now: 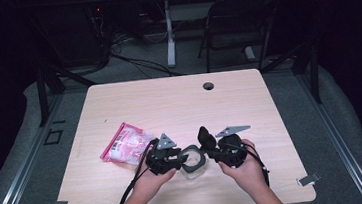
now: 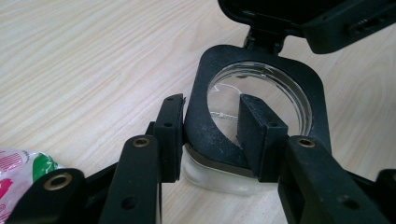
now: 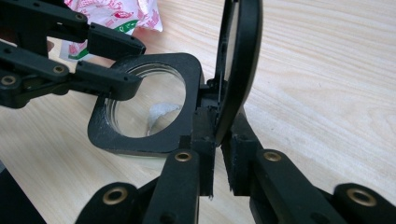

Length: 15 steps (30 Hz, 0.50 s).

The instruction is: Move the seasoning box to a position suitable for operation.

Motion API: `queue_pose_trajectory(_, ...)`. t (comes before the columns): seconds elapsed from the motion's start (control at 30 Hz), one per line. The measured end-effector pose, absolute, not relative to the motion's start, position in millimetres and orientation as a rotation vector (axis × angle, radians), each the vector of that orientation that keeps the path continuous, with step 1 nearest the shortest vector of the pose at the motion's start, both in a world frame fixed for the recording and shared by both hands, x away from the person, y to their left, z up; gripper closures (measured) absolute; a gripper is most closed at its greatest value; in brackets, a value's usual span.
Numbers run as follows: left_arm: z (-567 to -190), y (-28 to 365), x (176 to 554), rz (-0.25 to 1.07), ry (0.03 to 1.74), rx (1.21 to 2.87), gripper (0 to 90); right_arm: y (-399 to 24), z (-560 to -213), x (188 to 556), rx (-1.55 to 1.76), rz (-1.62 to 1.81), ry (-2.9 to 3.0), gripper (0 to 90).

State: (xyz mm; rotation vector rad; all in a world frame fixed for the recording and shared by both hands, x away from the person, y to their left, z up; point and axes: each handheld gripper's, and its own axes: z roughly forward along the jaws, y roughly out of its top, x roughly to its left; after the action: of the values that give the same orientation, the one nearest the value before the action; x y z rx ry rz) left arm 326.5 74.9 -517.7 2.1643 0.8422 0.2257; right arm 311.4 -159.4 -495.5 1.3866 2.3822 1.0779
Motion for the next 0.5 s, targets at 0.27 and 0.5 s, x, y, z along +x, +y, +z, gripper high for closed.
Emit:
queue_pose_trajectory(0.27, -518, 78, 323, 0.211, 0.862, 2.156, 60.4, -158, -495, 321, 1.386, 1.091, 2.411, 85.2)
queue_pose_trajectory(0.5, -517, 80, 321, 0.207, 0.884, 2.146, 59.4, -155, -493, 329, 1.379, 1.092, 2.434, 85.0)
